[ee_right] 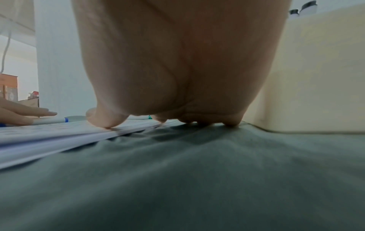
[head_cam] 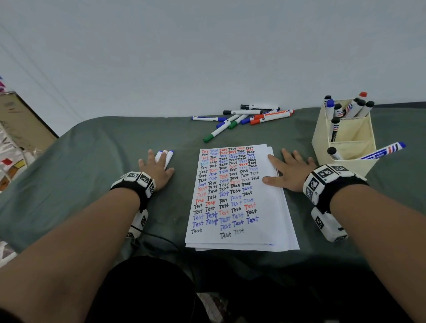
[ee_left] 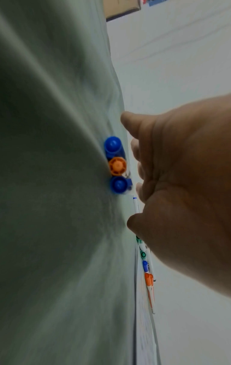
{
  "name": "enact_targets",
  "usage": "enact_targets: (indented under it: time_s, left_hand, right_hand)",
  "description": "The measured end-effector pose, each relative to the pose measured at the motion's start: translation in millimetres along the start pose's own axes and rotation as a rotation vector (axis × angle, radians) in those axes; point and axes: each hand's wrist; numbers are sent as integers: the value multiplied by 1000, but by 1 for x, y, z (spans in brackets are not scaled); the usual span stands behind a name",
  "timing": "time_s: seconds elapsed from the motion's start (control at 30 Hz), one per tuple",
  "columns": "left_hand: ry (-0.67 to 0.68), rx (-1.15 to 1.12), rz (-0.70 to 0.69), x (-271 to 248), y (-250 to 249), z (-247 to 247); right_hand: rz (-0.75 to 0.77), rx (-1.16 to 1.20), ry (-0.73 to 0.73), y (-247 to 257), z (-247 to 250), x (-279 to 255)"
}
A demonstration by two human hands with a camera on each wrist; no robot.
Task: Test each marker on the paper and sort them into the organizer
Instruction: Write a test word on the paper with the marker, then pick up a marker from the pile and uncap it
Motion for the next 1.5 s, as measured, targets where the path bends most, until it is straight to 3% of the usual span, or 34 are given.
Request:
enact_targets:
  time_s: [0.17, 0.37, 0.57, 1.03, 1.5]
  left_hand:
    - [-15, 44, -36, 16, -19, 7]
    - [-128, 133, -231, 33, -79, 24]
    - [-149, 17, -439, 44, -136, 46]
    - [-177, 82, -606, 89, -250, 79]
    - [-190, 135, -743, 111, -340, 62]
  right_hand:
    - [-6, 26, -23, 2, -2, -1]
    - [-3, 64, -40, 2, -3, -2]
    - [-3, 83, -39, 2, -2, -4]
    - [16, 139, -15, 2, -2, -6]
    - [28, 134, -6, 0, -6, -2]
Point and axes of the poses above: each hand's wrist, its own x-axis towards the middle knuckle, its own z-axis out of the back of the hand, y = z × x, and after that the axes turned 12 degrees about z, right-handed
